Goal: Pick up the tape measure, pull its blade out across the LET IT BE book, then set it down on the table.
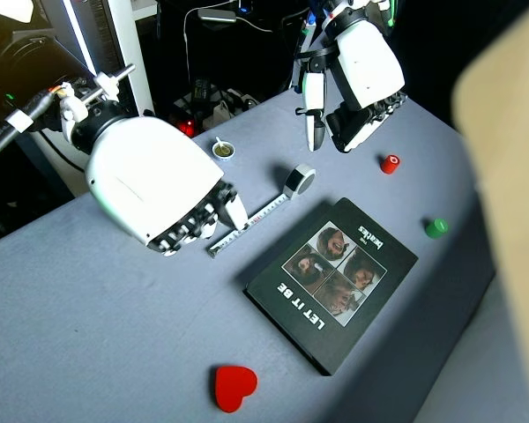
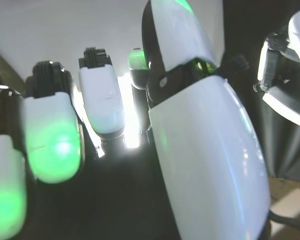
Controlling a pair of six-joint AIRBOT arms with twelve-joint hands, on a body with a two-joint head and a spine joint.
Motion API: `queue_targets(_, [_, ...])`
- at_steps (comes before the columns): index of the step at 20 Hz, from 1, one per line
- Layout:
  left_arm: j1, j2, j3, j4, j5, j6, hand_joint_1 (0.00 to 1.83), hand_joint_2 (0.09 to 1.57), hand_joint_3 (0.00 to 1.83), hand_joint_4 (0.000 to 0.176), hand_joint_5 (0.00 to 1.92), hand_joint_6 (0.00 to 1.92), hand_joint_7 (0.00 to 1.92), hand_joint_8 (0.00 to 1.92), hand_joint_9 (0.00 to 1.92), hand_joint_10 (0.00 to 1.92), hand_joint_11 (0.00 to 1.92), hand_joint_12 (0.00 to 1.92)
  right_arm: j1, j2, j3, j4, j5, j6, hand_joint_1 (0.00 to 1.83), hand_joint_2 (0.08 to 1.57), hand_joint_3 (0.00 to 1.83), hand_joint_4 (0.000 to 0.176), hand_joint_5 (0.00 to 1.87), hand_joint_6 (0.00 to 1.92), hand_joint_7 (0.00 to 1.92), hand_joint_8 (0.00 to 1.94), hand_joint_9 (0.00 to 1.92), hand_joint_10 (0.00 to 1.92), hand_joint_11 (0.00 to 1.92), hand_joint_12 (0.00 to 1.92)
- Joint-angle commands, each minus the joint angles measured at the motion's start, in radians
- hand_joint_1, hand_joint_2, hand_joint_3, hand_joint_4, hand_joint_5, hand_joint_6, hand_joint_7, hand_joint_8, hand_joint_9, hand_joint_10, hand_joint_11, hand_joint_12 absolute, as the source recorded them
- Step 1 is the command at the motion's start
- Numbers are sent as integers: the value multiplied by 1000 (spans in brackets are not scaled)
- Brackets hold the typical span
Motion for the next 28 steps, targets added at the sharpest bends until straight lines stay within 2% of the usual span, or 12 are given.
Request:
queue_targets(1, [-7, 4, 2, 71, -8, -2, 173, 1115, 85, 92, 239, 54, 164, 44, 210, 58, 24, 558, 12, 6, -6, -84, -40, -1, 209, 1093, 118, 103, 226, 71, 224, 34, 174, 148, 7, 885])
queue_targets(2, [-7, 4, 2, 71, -8, -2, 181, 1135, 21, 93, 243, 15, 164, 11, 172, 16, 4, 656, 10, 6, -6, -84, -39, -2, 195, 1127, 42, 105, 234, 24, 220, 9, 192, 66, 1, 847])
queue_targets(9, [-17, 4, 3, 71, -8, -6, 225, 1068, 0, 100, 100, 2, 117, 1, 126, 3, 0, 514, -1, 9, -12, -84, -34, -5, 192, 1119, 0, 103, 242, 0, 227, 0, 197, 4, 0, 817])
queue_targets(14, [-24, 12, 20, 71, 36, -7, 249, 1043, 0, 93, 128, 8, 130, 4, 133, 3, 0, 530, -3, 10, -14, -86, -31, -4, 202, 1096, 0, 72, 194, 0, 208, 2, 161, 0, 0, 742])
queue_targets(15, [-34, 12, 25, 72, 41, -6, 315, 1025, 0, 82, 135, 9, 132, 4, 136, 4, 0, 527, -4, 10, -15, -89, -30, -3, 206, 1091, 0, 71, 193, 0, 209, 2, 161, 0, 0, 770])
queue_targets(17, [-48, 13, 31, 72, 42, -2, 554, 971, 0, 27, 234, 12, 203, 9, 188, 9, 0, 542, -5, 11, -16, -92, -28, -2, 213, 1085, 0, 70, 192, 0, 209, 1, 162, 1, 0, 819])
queue_targets(18, [-55, 14, 35, 67, 47, 24, 631, 958, 0, 9, 270, 7, 244, 6, 229, 8, 0, 608, -6, 11, -16, -94, -26, -2, 213, 1085, 0, 70, 195, 1, 210, 1, 168, 3, 0, 824])
queue_targets(20, [-70, 26, 44, 51, 56, 60, 740, 964, 2, 0, 308, 1, 294, 4, 282, 5, 25, 696, -8, 12, -17, -97, -26, -1, 215, 1089, 0, 69, 205, 3, 215, 1, 184, 6, 0, 901])
queue_targets(23, [-20, 60, 49, 153, 131, -138, 798, 998, 3, 0, 386, 7, 373, 5, 359, 7, 88, 746, -12, 12, -17, -107, -26, -1, 211, 1101, 3, 69, 212, 2, 221, 1, 207, 7, 0, 961])
queue_targets(24, [8, 70, 57, 228, 176, -260, 815, 1014, 7, 0, 415, 14, 393, 9, 374, 10, 104, 752, -12, 12, -17, -109, -26, -1, 209, 1104, 2, 69, 212, 2, 234, 4, 221, 10, 0, 1011])
queue_targets(25, [59, 81, 71, 381, 227, -478, 845, 1039, 5, 0, 483, 13, 454, 8, 415, 8, 133, 754, -12, 12, -18, -109, -26, 0, 203, 1112, 4, 66, 222, 4, 253, 7, 236, 12, 0, 1033])
queue_targets(28, [186, 113, 105, 691, 296, -918, 903, 1085, 1, 0, 628, 4, 615, 4, 548, 5, 226, 730, -12, 12, -18, -109, -26, 1, 201, 1121, 5, 60, 249, 11, 286, 12, 258, 15, 0, 1056])
